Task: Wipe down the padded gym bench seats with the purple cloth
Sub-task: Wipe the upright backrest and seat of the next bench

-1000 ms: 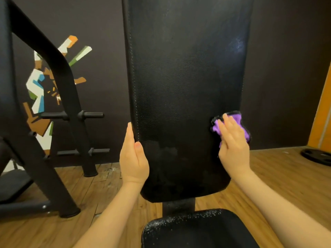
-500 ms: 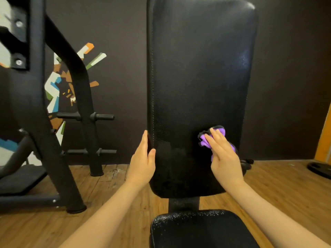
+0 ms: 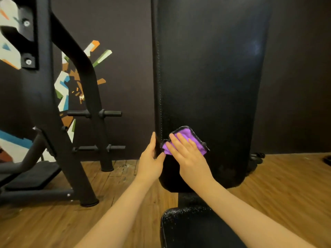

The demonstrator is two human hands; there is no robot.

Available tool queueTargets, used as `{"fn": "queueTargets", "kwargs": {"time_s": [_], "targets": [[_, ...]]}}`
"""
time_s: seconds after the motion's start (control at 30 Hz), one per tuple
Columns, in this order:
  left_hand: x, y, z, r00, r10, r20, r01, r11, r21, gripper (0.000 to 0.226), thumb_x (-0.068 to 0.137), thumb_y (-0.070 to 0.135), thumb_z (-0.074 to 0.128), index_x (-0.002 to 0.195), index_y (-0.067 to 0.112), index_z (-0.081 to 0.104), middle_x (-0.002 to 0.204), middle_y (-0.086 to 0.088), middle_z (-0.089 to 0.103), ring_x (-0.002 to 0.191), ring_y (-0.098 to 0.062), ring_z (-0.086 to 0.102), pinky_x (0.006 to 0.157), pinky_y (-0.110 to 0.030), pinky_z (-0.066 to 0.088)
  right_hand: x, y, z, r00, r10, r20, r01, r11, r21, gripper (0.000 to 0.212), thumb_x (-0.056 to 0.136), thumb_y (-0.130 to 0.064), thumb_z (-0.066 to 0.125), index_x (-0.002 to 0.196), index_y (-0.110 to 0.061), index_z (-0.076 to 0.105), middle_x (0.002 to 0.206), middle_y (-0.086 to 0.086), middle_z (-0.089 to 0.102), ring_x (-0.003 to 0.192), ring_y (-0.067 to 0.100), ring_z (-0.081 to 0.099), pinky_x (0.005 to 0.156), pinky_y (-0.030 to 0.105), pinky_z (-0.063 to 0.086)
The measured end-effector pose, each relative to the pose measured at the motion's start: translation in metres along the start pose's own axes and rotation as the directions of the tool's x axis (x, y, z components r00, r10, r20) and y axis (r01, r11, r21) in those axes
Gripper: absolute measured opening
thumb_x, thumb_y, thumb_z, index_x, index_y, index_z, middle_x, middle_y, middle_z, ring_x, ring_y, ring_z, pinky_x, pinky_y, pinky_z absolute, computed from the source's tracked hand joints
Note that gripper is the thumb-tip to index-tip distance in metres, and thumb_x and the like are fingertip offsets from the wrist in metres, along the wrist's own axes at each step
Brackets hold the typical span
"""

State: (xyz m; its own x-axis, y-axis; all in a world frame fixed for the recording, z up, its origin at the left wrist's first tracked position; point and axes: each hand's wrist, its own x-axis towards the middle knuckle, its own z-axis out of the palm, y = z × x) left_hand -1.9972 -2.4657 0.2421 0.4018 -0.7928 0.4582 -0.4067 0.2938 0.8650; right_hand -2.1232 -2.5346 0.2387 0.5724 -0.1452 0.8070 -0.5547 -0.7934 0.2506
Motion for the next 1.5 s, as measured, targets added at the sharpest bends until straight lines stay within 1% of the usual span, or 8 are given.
{"fn": "queueTargets", "kwargs": {"time_s": [0.13,0.27,0.4,0.53,0.73,1.07,1.33,1.5], "targets": [[0.003,0.005,-0.007,0.992,-0.071,0.101,0.081,0.992,-0.095,0.077,0.090,-0.013,0.045,0.152,0.021,0.015,0.153,0.002,0.032,0.135,-0.005,0.032,0.116,-0.034,0.027,-0.003,0.003,-0.006,0.998,-0.041,0.040,0.043,0.998,-0.037,0.074,0.056,0.001,0.079,0.125,-0.012,0.058,0.135,0.009,0.053,0.127,0.027,0.047,0.104,0.046,0.026],[0.001,0.005,0.004,0.996,-0.085,0.040,0.090,0.982,-0.164,0.063,0.098,0.017,0.048,0.153,0.026,0.018,0.155,0.003,0.031,0.141,-0.015,0.030,0.116,-0.043,0.027,-0.005,0.019,-0.015,0.967,-0.219,0.134,0.231,0.969,-0.088,0.078,0.055,-0.004,0.082,0.128,-0.014,0.057,0.136,0.009,0.052,0.126,0.028,0.048,0.103,0.043,0.027],[-0.005,0.007,0.018,0.994,-0.073,-0.076,0.060,0.985,-0.164,0.065,0.098,0.022,0.051,0.153,0.025,0.016,0.156,0.006,0.026,0.143,-0.013,0.025,0.117,-0.040,0.025,-0.021,0.060,-0.027,0.930,-0.277,0.242,0.314,0.941,-0.128,0.082,0.053,-0.002,0.082,0.129,-0.016,0.054,0.139,0.008,0.049,0.128,0.028,0.046,0.102,0.045,0.027],[-0.009,0.005,0.028,0.985,-0.028,-0.172,0.013,0.996,-0.089,0.067,0.096,0.018,0.053,0.153,0.023,0.017,0.156,0.009,0.026,0.142,-0.009,0.024,0.109,-0.023,0.021,-0.057,0.111,-0.044,0.953,-0.154,0.260,0.211,0.955,-0.209,0.089,0.045,0.008,0.081,0.128,-0.015,0.056,0.137,0.010,0.050,0.126,0.030,0.047,0.100,0.049,0.032],[-0.011,0.001,0.036,0.971,-0.028,-0.235,0.025,1.000,-0.016,0.068,0.097,0.016,0.052,0.153,0.027,0.013,0.157,0.007,0.025,0.143,-0.013,0.024,0.116,-0.033,0.021,-0.107,0.154,-0.061,0.968,0.110,0.224,-0.050,0.965,-0.258,0.084,0.044,0.015,0.081,0.121,-0.006,0.056,0.126,0.018,0.058,0.117,0.039,0.054,0.095,0.053,0.035],[-0.011,0.000,0.024,0.985,-0.028,-0.171,0.025,1.000,-0.017,0.065,0.099,0.006,0.045,0.151,0.030,0.015,0.155,0.008,0.027,0.143,-0.010,0.024,0.114,-0.028,0.020,0.003,0.070,-0.054,0.992,-0.112,-0.057,0.112,0.994,0.000,0.048,0.077,0.002,0.048,0.124,-0.008,0.059,0.135,0.015,0.052,0.130,0.032,0.041,0.109,0.043,0.024],[-0.014,-0.005,0.013,0.995,-0.009,-0.103,0.007,1.000,-0.023,0.059,0.100,0.002,0.040,0.150,0.024,0.020,0.148,0.014,0.031,0.127,0.008,0.027,0.096,0.000,0.025,0.023,0.014,-0.010,0.996,0.012,-0.086,-0.005,0.996,0.085,0.051,0.078,-0.003,0.066,0.128,-0.009,0.055,0.140,0.011,0.047,0.133,0.028,0.039,0.110,0.043,0.018],[-0.015,-0.007,0.010,0.998,-0.036,-0.050,0.026,0.980,-0.199,0.055,0.100,0.002,0.037,0.150,0.023,0.024,0.152,0.011,0.032,0.129,0.006,0.032,0.101,-0.009,0.029,-0.031,0.002,0.013,0.990,-0.103,0.092,0.105,0.994,-0.018,0.068,0.067,-0.010,0.077,0.130,-0.015,0.052,0.138,0.007,0.050,0.131,0.024,0.039,0.106,0.042,0.027]]}}
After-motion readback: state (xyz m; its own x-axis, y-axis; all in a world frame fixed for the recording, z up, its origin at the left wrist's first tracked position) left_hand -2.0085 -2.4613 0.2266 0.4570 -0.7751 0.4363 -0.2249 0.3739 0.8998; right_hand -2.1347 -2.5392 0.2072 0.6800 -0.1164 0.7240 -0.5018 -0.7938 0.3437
